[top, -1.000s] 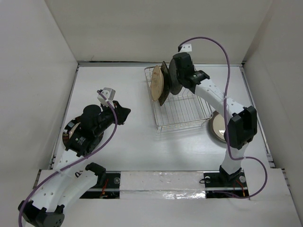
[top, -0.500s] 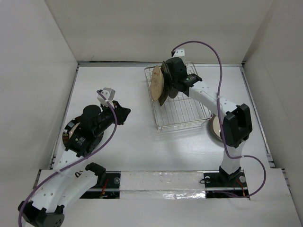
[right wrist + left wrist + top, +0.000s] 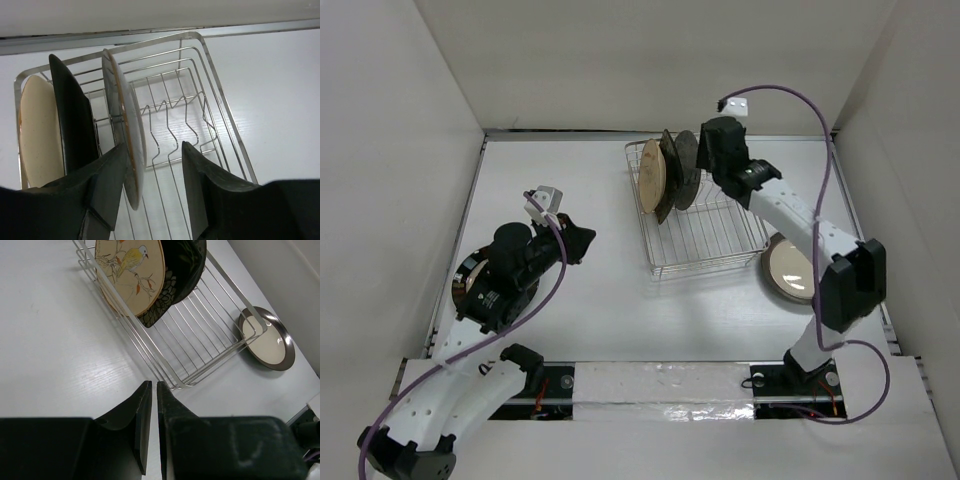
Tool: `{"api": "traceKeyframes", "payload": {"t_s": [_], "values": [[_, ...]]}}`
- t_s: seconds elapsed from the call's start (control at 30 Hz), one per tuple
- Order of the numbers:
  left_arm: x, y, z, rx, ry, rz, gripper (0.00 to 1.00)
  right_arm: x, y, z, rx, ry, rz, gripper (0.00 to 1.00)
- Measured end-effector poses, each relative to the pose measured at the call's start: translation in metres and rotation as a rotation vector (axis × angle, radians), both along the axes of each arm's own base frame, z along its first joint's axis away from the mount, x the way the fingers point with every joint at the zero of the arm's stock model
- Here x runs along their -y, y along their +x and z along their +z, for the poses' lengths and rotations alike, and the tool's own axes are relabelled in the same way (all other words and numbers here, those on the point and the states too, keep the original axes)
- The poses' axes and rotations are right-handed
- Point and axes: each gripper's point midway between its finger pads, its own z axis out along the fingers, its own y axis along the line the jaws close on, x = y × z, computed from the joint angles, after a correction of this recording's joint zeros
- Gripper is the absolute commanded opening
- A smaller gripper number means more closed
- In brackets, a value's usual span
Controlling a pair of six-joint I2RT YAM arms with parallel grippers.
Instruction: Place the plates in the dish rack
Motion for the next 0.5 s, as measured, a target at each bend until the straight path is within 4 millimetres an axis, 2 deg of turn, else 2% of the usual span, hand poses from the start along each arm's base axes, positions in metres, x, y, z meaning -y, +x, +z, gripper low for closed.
{"api": "traceKeyframes", "payload": {"t_s": [0.07,0.1,0.13,0.17,0.23,0.37,0.43,0.5], "values": [[0.0,-0.001,0.002,0.006,-0.003,0.0,0.07,0.017,-0.014,0.009,0.019,0.051,-0.01,0.53],[-0.001,-0.001,0.002,0.008,-0.004,0.0,0.07,0.029,-0.021,0.012,0.033,0.08,-0.02,0.43],[-0.001,-0.001,0.003,0.01,-0.005,0.0,0.08,0.041,-0.032,0.014,0.049,0.118,-0.032,0.27],[-0.001,-0.002,0.004,0.013,-0.006,0.0,0.08,0.057,-0.045,0.013,0.06,0.154,-0.053,0.0],[-0.001,-0.003,0.006,0.019,-0.009,0.0,0.08,0.095,-0.071,0.008,0.105,0.241,-0.123,0.0],[-0.001,-0.006,0.009,0.032,-0.015,-0.005,0.08,0.176,-0.126,-0.03,0.16,0.398,-0.315,0.0],[0.001,-0.008,0.011,0.038,-0.019,-0.015,0.09,0.207,-0.153,-0.063,0.149,0.449,-0.417,0.0],[0.001,-0.011,0.014,0.048,-0.024,-0.021,0.09,0.225,-0.172,-0.097,0.111,0.499,-0.482,0.01]]}}
